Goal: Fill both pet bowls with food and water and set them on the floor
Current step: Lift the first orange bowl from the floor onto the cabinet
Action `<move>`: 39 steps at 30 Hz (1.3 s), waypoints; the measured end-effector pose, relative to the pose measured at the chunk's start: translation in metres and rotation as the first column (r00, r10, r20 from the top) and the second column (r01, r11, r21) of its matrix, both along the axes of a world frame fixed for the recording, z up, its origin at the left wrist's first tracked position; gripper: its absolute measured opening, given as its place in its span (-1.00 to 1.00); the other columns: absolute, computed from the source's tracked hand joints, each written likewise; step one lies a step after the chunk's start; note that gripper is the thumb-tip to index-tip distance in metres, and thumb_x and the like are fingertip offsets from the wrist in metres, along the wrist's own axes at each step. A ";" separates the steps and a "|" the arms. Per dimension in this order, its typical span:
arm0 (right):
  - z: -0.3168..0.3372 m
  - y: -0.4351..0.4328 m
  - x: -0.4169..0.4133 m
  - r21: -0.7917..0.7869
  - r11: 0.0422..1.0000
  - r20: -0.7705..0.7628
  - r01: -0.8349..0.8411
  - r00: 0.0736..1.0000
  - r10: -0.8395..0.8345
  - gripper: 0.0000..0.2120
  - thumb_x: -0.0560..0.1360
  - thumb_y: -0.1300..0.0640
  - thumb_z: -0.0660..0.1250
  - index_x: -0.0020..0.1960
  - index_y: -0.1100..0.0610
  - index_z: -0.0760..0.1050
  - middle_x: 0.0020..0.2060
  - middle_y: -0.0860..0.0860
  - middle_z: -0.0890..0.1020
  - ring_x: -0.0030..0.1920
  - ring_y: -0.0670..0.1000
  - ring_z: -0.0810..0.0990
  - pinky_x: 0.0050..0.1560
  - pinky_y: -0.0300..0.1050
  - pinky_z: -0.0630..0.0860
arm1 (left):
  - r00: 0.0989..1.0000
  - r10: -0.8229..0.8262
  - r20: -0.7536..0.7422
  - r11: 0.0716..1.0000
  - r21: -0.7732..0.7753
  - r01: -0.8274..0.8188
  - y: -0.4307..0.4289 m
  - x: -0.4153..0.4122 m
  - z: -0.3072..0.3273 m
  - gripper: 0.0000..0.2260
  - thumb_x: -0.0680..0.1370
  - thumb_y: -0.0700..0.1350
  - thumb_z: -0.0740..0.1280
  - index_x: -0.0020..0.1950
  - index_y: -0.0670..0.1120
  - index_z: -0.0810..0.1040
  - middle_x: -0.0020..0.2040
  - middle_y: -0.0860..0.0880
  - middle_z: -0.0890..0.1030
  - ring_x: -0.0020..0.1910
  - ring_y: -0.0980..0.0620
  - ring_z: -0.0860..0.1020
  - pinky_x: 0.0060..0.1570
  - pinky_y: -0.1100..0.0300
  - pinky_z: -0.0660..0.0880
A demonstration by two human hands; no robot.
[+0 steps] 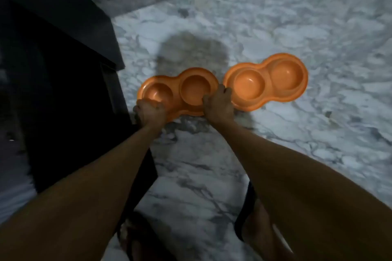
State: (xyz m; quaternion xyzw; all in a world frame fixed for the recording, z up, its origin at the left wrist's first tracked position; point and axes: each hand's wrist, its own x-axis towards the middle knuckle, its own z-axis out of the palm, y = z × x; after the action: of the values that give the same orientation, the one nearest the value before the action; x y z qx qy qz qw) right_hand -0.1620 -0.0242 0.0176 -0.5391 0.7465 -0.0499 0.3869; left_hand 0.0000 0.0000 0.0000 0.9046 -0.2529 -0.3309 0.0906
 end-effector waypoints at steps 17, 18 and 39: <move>0.012 0.006 -0.004 0.003 0.939 0.063 0.344 0.937 -0.344 -0.63 0.52 0.15 0.29 0.25 0.30 0.32 0.20 0.30 0.42 0.10 0.32 0.51 -0.06 0.02 0.37 | 0.971 0.169 -0.167 0.981 -0.065 -0.182 0.004 0.006 0.017 -0.58 0.53 -0.23 0.28 0.36 -0.22 0.29 0.31 -0.29 0.41 0.26 -0.24 0.45 0.24 -0.06 0.46; 0.034 0.008 -0.008 -0.006 0.936 0.060 0.352 0.934 -0.351 -0.62 0.51 0.15 0.28 0.25 0.30 0.31 0.18 0.30 0.43 0.09 0.33 0.51 -0.09 0.01 0.35 | 0.969 0.171 -0.178 0.980 -0.072 -0.186 0.005 0.003 0.037 -0.59 0.53 -0.23 0.28 0.36 -0.23 0.30 0.32 -0.29 0.40 0.27 -0.25 0.45 0.23 -0.05 0.45; 0.611 0.122 -0.010 -0.146 0.828 0.019 0.541 0.839 -0.544 -0.51 0.51 -0.07 0.28 0.27 0.27 0.38 0.27 0.20 0.43 0.17 0.31 0.49 -0.01 0.03 0.31 | 0.968 -0.026 -0.251 0.965 -0.257 -0.041 0.096 0.013 0.604 -0.47 0.40 0.01 0.33 0.29 -0.26 0.47 0.26 -0.30 0.51 0.21 -0.32 0.52 0.21 -0.04 0.45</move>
State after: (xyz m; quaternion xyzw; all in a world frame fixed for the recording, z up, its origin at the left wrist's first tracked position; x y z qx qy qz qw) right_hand -0.1716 0.0973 0.6283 -0.3323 0.8675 -0.2056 0.3078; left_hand 0.0135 0.0963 0.6042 0.8363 -0.2770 -0.4069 0.2415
